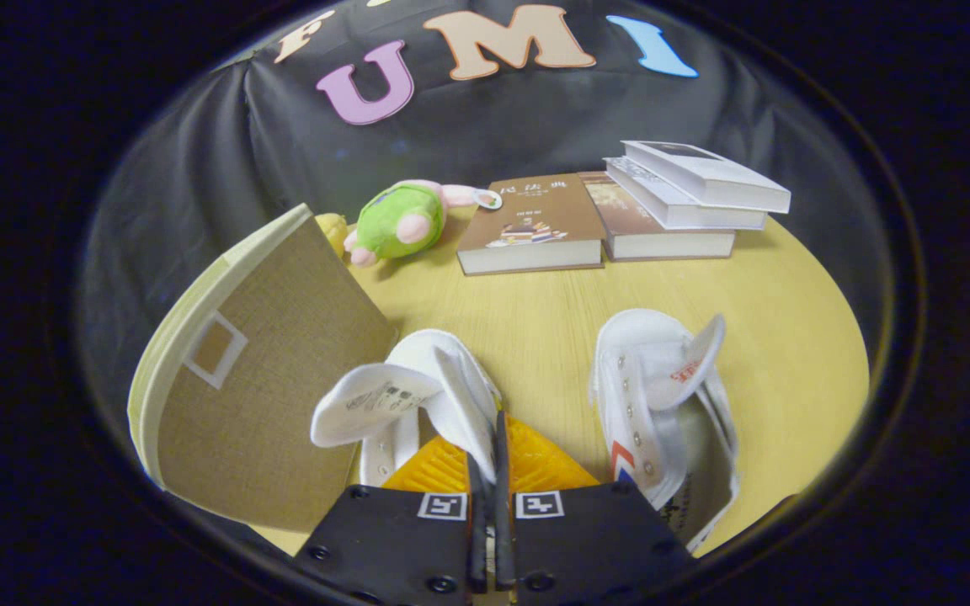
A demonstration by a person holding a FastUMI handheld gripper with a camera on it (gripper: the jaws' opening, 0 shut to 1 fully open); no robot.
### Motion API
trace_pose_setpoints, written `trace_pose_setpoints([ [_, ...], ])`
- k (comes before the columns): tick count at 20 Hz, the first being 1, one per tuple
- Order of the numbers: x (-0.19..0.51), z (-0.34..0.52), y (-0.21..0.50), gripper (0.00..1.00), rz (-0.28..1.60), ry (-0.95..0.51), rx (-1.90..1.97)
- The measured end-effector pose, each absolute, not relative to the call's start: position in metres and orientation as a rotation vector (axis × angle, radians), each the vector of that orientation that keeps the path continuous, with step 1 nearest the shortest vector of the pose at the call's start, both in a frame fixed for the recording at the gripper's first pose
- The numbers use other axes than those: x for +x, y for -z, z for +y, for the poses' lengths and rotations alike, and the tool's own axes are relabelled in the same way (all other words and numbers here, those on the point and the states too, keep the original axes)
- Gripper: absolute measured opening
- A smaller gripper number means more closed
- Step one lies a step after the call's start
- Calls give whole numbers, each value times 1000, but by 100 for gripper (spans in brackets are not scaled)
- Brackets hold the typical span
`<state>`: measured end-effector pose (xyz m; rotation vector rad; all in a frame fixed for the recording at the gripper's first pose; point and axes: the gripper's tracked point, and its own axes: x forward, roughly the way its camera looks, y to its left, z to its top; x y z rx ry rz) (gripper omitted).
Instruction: Open the storage box then place both shoes into the box .Put the left shoe in first, then the right shoe, with the right side of both shoes facing outward in a uniform manner.
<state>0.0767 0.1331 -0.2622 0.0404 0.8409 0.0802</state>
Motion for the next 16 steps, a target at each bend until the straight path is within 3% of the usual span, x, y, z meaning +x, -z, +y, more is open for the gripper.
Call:
trace_pose_setpoints([
  [16, 54, 189, 135, 7, 670, -275, 355],
])
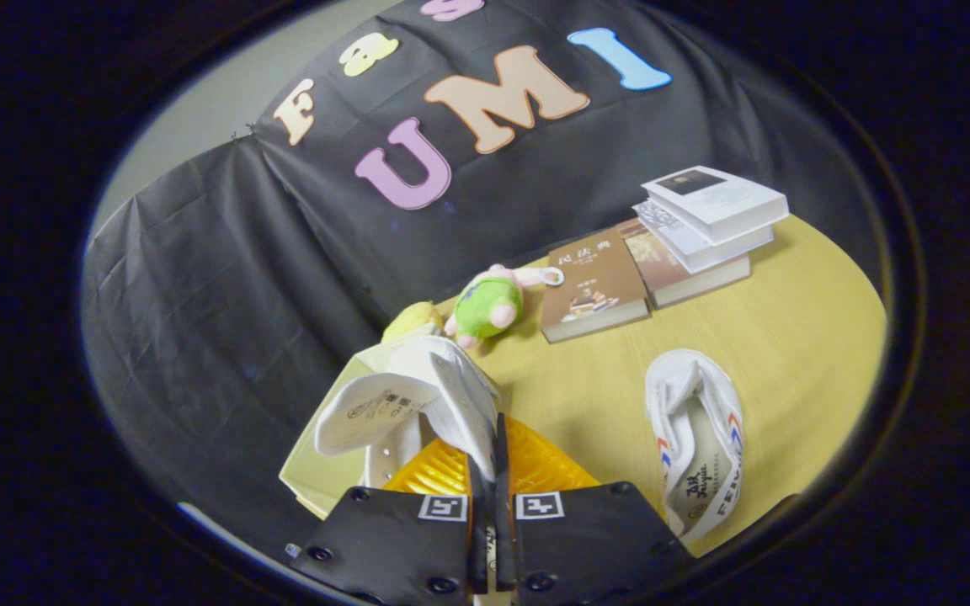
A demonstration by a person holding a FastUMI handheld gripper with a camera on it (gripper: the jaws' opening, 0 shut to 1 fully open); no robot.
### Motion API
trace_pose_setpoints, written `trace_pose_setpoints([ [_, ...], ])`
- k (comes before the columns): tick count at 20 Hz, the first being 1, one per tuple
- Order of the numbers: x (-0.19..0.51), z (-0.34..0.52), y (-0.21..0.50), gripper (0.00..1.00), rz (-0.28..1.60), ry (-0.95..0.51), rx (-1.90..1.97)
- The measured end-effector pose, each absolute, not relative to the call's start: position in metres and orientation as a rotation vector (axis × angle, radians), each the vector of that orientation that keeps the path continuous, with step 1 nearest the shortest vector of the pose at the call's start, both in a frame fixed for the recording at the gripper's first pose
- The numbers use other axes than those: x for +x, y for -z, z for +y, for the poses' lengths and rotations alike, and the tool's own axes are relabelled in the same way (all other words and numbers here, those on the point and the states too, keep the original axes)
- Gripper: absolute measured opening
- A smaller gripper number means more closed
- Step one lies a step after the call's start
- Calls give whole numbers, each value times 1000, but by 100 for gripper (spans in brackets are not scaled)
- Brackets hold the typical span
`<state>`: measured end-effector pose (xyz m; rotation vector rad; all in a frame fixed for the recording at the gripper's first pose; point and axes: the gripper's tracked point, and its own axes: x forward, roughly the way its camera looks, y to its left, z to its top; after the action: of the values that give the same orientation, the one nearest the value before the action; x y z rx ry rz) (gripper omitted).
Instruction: Open the storage box then place both shoes into the box .Put the left shoe in first, then the right shoe, with the right side of both shoes facing outward in a uniform manner.
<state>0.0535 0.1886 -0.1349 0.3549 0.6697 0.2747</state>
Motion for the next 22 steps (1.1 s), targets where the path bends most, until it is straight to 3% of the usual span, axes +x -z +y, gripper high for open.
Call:
trace_pose_setpoints([
  [5, 49, 240, 100, 7, 651, -387, 438],
  [12, 53, 319, 102, 7, 727, -426, 501],
  [17, 74, 357, 125, 7, 824, -313, 639],
  [22, 94, 358, 161, 7, 877, -97, 646],
])
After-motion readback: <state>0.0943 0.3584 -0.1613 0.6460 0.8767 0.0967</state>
